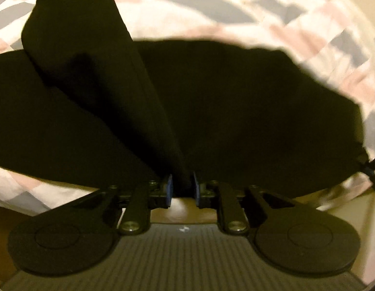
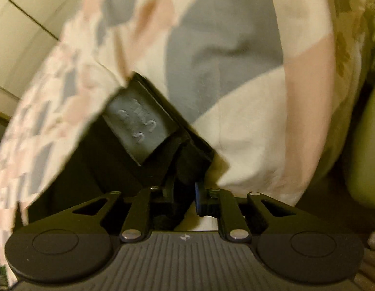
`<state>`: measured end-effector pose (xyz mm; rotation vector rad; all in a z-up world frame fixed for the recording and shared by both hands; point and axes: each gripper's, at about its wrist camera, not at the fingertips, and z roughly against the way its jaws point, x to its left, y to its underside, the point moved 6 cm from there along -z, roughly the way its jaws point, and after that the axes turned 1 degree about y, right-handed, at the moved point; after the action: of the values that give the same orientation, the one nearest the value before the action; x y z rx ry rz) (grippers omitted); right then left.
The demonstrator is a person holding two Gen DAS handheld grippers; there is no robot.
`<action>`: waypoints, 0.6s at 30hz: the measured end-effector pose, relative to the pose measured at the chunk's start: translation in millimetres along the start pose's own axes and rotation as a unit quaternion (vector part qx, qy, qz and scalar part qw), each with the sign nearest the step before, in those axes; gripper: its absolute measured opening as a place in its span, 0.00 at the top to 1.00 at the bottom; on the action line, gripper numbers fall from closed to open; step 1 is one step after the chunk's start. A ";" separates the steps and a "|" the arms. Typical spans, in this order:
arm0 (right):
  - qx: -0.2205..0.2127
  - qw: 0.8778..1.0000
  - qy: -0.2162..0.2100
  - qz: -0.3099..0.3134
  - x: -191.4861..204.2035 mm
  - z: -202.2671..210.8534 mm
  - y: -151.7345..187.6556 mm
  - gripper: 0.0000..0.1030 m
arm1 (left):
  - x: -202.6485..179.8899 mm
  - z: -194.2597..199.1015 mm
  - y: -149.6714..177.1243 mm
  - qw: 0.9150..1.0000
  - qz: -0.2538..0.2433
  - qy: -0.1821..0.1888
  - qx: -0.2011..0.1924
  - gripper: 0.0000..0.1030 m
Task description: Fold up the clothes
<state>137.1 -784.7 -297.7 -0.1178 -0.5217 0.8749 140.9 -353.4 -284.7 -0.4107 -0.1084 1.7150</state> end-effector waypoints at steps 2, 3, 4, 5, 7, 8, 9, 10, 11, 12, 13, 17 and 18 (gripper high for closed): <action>0.002 1.000 0.022 0.017 9.6 4.7 -1.4 0.56 | 1.6 3.2 -4.1 1.000 0.005 -0.004 0.001 0.83; 0.001 0.999 0.032 0.028 14.8 8.4 -2.0 0.56 | 2.4 4.8 -6.1 1.000 0.007 -0.005 0.001 0.83; -0.007 0.998 0.036 0.048 21.2 18.0 -1.8 0.57 | 4.6 10.0 -6.9 1.000 0.009 -0.006 -0.001 0.79; -0.016 0.997 0.040 0.068 27.9 27.8 -1.5 0.56 | 7.9 17.9 -6.8 1.000 0.009 -0.007 -0.006 0.73; -0.038 0.991 0.045 0.119 47.1 48.6 3.5 0.56 | 17.8 34.2 -7.5 1.000 0.016 -0.008 -0.019 0.71; -0.041 0.989 0.031 0.137 57.2 54.6 8.1 0.54 | 24.6 38.7 -9.0 0.999 0.020 -0.013 -0.025 0.73; -0.041 0.987 0.012 0.155 68.2 59.3 13.4 0.54 | 31.5 43.3 -10.6 0.999 0.025 -0.017 -0.031 0.74; -0.025 0.985 -0.025 0.169 82.4 58.1 21.9 0.54 | 38.3 47.8 -12.2 0.999 0.030 -0.022 -0.038 0.74; -0.006 0.982 -0.061 0.181 96.6 55.6 30.8 0.54 | 45.2 52.4 -13.8 0.998 0.035 -0.027 -0.044 0.74; 0.023 0.978 -0.092 0.186 110.6 46.1 40.8 0.55 | 52.1 57.0 -15.3 0.997 0.040 -0.031 -0.050 0.74; 0.051 0.973 -0.120 0.190 123.9 37.0 51.0 0.55 | 58.9 61.6 -16.9 0.997 0.045 -0.036 -0.057 0.75; 0.141 0.958 -0.144 0.203 165.0 -7.4 94.6 0.60 | 104.8 56.5 -26.7 0.992 0.086 -0.068 -0.057 0.78; 0.152 0.957 -0.127 0.212 172.4 -16.1 103.7 0.61 | 117.7 51.4 -28.7 0.991 0.094 -0.078 -0.048 0.78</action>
<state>162.6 -585.6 -276.7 0.1734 -0.6064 1.3928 135.5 -225.8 -252.9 -0.3655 -0.2744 1.9329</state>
